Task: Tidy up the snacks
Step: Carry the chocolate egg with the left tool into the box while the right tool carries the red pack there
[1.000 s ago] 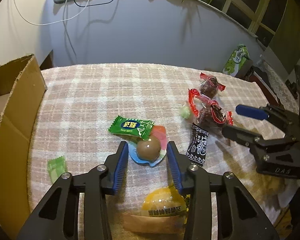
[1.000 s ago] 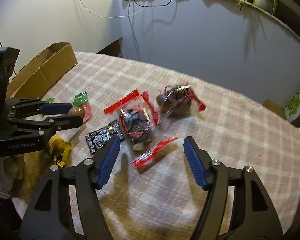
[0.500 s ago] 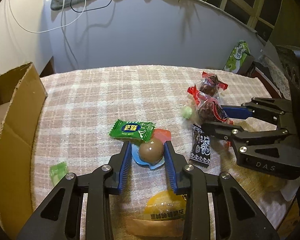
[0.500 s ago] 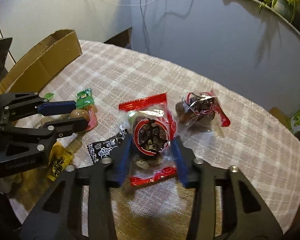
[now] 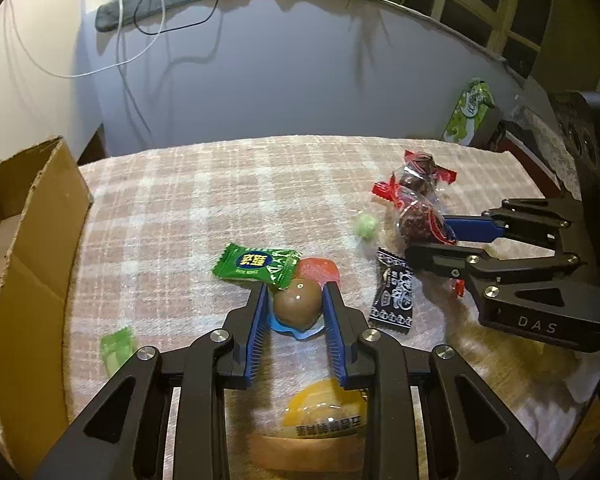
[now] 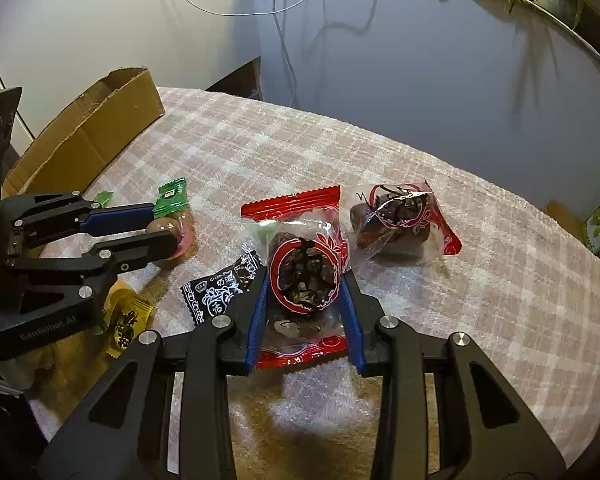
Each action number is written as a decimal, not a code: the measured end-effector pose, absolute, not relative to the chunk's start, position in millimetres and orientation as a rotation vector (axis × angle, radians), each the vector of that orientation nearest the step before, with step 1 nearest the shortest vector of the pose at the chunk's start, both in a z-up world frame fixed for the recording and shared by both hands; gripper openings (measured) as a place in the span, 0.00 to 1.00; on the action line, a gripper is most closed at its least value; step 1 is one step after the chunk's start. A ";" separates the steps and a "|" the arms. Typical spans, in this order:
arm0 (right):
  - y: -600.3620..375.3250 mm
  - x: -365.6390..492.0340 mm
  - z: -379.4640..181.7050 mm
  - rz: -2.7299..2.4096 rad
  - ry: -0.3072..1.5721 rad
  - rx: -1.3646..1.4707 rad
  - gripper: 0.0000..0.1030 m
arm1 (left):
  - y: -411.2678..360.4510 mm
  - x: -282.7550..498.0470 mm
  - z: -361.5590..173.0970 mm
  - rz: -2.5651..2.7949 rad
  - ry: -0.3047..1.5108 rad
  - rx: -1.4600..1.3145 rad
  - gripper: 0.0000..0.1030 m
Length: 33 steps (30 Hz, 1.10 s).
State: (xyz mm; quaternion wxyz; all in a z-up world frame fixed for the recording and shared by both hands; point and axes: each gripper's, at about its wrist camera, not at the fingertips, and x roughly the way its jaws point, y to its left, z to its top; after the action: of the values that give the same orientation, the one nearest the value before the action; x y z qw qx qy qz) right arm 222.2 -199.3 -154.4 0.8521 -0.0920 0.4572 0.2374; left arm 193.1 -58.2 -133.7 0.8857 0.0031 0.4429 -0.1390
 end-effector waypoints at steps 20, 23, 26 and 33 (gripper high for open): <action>-212.4 196.6 -128.6 0.485 0.908 -0.141 0.34 | -49.2 165.0 -100.2 -0.319 0.852 -0.064 0.23; -209.8 191.0 -121.5 0.487 0.895 -0.144 0.34 | -45.3 159.9 -92.7 -0.321 0.836 -0.072 0.23; -205.4 186.1 -114.6 0.489 0.883 -0.148 0.34 | -39.7 153.6 -84.5 -0.317 0.816 -0.074 0.23; -187.2 177.7 -101.0 0.507 0.860 -0.164 0.34 | -21.7 138.7 -68.3 -0.289 0.772 -0.087 0.23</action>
State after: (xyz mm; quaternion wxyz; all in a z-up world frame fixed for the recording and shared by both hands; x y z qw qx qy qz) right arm 177.7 -187.2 -101.0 0.8749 -0.0784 0.4117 0.2428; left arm 138.7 -21.7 -68.3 0.9154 -0.0424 0.3749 -0.1403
